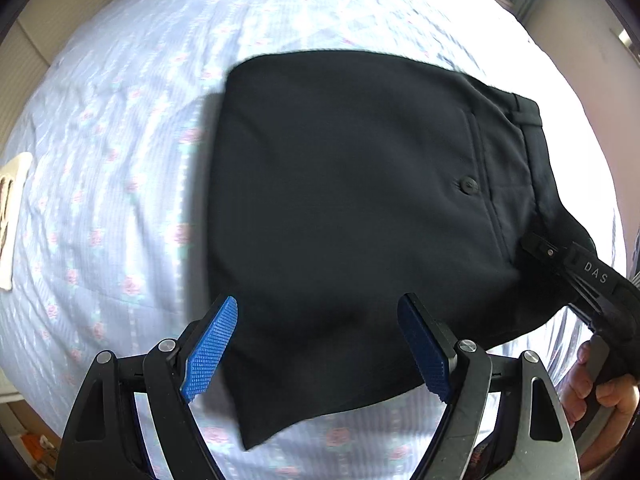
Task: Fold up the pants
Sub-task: 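Grasp the folded trousers with both grippers and lift them off the bed, then carry the folded trousers with both grippers onto the cream folded garment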
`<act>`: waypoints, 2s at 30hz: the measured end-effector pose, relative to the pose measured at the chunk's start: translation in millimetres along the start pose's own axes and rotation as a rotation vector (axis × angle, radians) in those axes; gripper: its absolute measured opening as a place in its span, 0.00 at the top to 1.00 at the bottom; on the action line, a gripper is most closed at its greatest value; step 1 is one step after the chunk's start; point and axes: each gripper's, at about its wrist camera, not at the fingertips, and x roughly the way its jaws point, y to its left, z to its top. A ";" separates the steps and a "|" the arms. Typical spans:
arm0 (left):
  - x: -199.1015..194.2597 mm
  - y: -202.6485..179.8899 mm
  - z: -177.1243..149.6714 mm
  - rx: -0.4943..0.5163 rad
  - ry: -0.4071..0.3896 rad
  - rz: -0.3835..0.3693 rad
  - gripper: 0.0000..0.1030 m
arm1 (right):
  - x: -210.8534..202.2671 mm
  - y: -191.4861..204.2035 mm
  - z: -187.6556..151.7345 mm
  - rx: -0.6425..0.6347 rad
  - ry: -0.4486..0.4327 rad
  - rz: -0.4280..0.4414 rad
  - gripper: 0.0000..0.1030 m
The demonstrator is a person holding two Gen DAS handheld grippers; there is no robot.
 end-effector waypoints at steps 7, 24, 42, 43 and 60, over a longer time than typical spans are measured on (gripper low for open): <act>-6.0 77.6 19.1 -0.054 -0.041 -0.140 0.17 | -7.7 48.0 6.8 -0.140 -0.018 -0.201 0.64; 56.6 124.8 92.8 -0.044 0.028 -0.635 0.32 | 6.2 61.7 4.8 -0.213 -0.013 -0.350 0.64; 22.3 65.2 124.6 -0.058 0.044 -0.659 0.86 | 1.9 60.0 19.5 -0.215 0.038 -0.232 0.68; 10.8 59.9 122.4 -0.033 0.030 -0.635 0.86 | -5.6 65.9 18.6 -0.239 0.029 -0.226 0.69; -196.3 133.5 -9.4 0.080 -0.146 -0.503 0.86 | -197.2 181.2 -116.1 -0.499 -0.089 -0.093 0.72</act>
